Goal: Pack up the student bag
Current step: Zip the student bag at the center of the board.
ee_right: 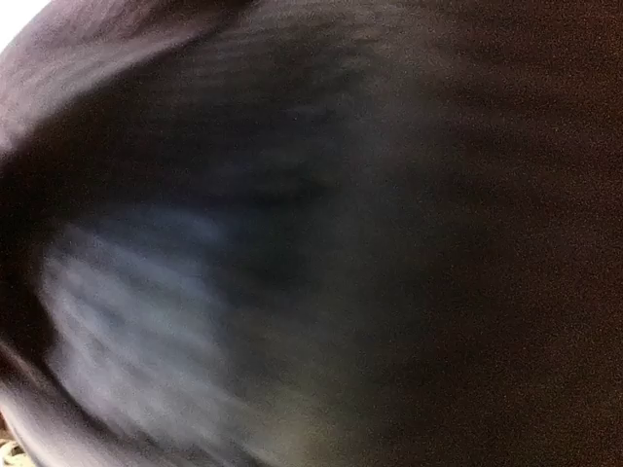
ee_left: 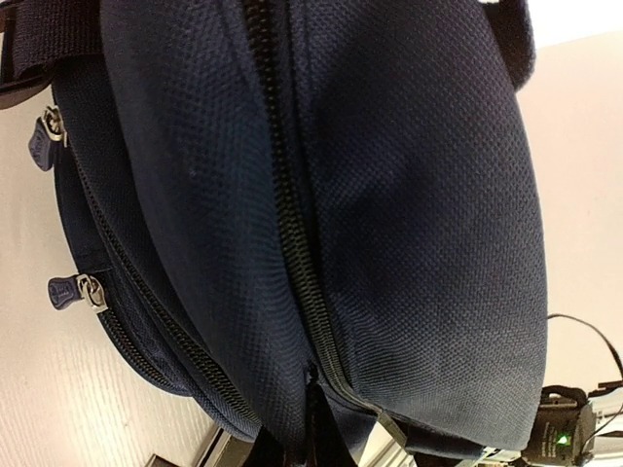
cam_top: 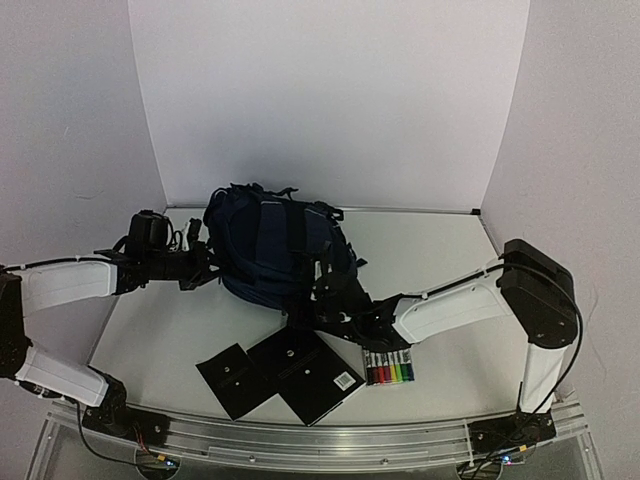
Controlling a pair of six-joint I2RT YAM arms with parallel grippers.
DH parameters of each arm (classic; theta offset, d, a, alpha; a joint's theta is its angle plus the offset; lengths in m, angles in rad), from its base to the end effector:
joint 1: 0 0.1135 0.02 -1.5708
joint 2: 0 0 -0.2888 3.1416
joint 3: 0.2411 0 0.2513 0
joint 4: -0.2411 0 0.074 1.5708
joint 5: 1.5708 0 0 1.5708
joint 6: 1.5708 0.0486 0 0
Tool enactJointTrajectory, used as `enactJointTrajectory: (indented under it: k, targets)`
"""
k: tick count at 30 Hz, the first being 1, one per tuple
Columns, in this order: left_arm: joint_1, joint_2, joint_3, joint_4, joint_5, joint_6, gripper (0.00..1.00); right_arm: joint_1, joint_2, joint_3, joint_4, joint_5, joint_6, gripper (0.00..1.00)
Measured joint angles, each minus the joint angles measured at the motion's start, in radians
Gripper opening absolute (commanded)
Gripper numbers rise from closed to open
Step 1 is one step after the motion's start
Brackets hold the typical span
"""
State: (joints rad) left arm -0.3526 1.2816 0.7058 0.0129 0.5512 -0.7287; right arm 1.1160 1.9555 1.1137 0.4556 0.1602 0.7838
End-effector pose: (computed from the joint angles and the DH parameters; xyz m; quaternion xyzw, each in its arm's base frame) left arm 0.2470 -0.1180 0.2462 -0.0284 0.8523 -0.4435 0.2757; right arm 0.2041 0.3997 0.1932 -0.0927 0.8230 0.4140 0.3777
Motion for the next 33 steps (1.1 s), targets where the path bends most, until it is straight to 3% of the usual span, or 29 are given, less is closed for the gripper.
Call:
enactJointTrajectory:
  k: [9,17,20,22,26,31,33]
  targets:
    - [0.134,0.016,0.021,-0.049,0.039,-0.006,0.00,-0.068,-0.042,-0.073,-0.092,0.064,0.037,0.00]
    - [0.225,0.129,0.070,-0.038,0.148,-0.013,0.01,-0.187,-0.042,-0.089,-0.025,-0.083,-0.063,0.00]
    - [0.243,0.202,0.139,-0.047,0.184,0.039,0.26,-0.202,-0.042,-0.080,-0.019,-0.169,-0.143,0.00]
    - [0.250,0.225,0.184,-0.067,0.179,0.093,0.52,-0.203,-0.044,-0.064,-0.021,-0.212,-0.194,0.00]
    - [0.256,0.202,0.250,-0.154,0.096,0.217,0.75,-0.195,-0.063,-0.053,-0.027,-0.268,-0.248,0.00]
    - [0.242,0.006,0.305,-0.313,-0.195,0.375,0.79,-0.185,-0.099,-0.053,-0.074,-0.315,-0.261,0.00]
    - [0.213,-0.083,0.345,-0.349,-0.290,0.432,0.73,-0.176,-0.112,-0.053,-0.094,-0.330,-0.262,0.00]
